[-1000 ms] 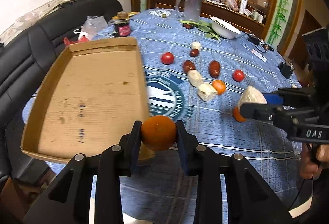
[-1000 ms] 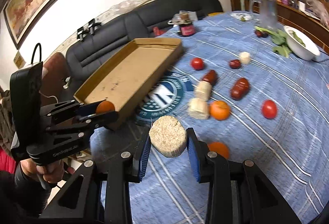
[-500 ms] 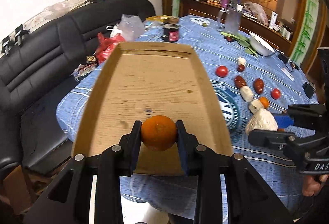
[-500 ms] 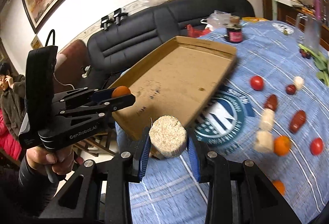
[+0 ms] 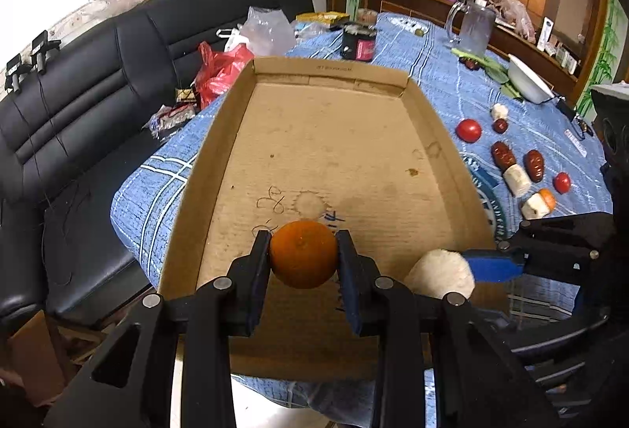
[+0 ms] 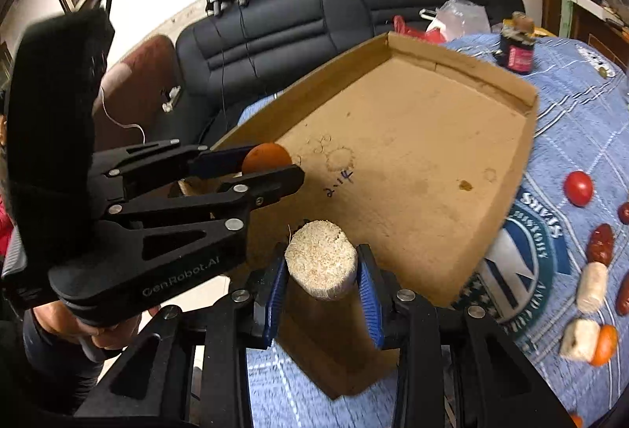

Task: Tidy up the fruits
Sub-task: 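Carry both held items over the cardboard tray and open left tool to drop orange, then open right tool to drop the rice cake into the tray while left tool withdraws, then grasp a beige square block with left tool while right tool grasps an orange, then carry the beige block and the orange over the cardboard tray with both tools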

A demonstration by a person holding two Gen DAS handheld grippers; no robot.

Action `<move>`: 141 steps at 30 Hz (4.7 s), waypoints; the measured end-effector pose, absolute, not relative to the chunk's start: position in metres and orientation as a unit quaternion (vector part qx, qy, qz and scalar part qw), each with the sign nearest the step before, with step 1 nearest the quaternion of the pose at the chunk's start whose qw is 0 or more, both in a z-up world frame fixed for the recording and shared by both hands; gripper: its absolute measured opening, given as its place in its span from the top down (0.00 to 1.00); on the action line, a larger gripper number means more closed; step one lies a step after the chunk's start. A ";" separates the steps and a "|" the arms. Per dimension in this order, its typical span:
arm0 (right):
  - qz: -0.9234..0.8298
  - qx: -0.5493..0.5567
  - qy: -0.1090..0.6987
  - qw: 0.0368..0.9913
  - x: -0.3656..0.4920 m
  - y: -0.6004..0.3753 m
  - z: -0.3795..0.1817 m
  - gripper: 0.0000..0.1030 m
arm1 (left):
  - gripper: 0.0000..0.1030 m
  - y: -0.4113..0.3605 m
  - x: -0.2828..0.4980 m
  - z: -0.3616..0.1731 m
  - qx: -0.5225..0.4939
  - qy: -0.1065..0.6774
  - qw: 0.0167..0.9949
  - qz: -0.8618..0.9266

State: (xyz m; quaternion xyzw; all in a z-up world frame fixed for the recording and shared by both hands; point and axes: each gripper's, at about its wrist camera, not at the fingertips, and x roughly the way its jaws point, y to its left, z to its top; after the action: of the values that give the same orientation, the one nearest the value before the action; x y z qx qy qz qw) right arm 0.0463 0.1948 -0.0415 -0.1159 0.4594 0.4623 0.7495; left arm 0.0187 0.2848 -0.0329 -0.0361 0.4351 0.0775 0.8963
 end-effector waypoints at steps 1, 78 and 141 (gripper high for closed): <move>0.462 -0.122 0.461 0.748 0.046 0.198 -0.044 0.67 | 0.71 0.286 0.020 -0.035 -0.035 0.438 0.895 0.078; 0.290 -0.011 0.457 0.841 0.036 -0.054 -0.041 0.51 | 0.34 0.120 0.022 -0.022 -0.007 0.457 0.888 -0.053; 0.315 -0.063 0.429 0.844 0.034 0.014 -0.016 0.68 | 0.65 0.157 0.045 -0.015 -0.017 0.429 0.902 -0.034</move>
State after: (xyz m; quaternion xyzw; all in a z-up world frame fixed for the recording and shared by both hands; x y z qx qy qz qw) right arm 0.0341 0.0136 -0.0165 -0.0627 0.4292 0.3146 0.8443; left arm 0.0449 0.1570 -0.0149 -0.0170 0.4290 -0.0336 0.9025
